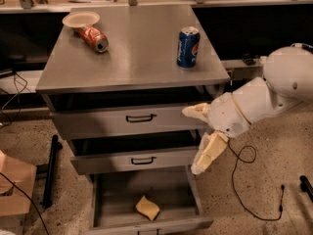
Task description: Pick sponge from bottom drawer and place on counter
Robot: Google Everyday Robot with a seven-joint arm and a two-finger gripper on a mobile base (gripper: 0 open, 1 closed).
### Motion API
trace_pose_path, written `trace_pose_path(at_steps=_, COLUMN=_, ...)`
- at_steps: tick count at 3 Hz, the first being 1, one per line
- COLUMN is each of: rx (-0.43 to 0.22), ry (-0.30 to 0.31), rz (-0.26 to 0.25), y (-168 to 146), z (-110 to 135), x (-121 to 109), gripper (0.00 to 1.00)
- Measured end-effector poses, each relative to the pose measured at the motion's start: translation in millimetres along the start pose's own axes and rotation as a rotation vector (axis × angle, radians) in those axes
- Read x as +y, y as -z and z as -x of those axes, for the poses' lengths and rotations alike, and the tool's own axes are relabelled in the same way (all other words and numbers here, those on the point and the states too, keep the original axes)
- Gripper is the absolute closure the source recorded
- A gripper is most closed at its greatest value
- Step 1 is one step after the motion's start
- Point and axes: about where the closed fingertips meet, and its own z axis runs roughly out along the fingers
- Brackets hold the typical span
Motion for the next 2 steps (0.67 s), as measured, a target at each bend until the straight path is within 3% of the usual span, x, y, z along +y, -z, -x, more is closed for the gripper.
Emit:
trace_pose_path(at_steps=1, rx=-0.106, ry=0.007, rz=0.091, y=-55, z=-11, x=1, gripper=0.0)
trace_pose_path(at_steps=2, rx=-0.164, ry=-0.001, rz=0.189, y=-118, z=-29, x=1, gripper=0.0)
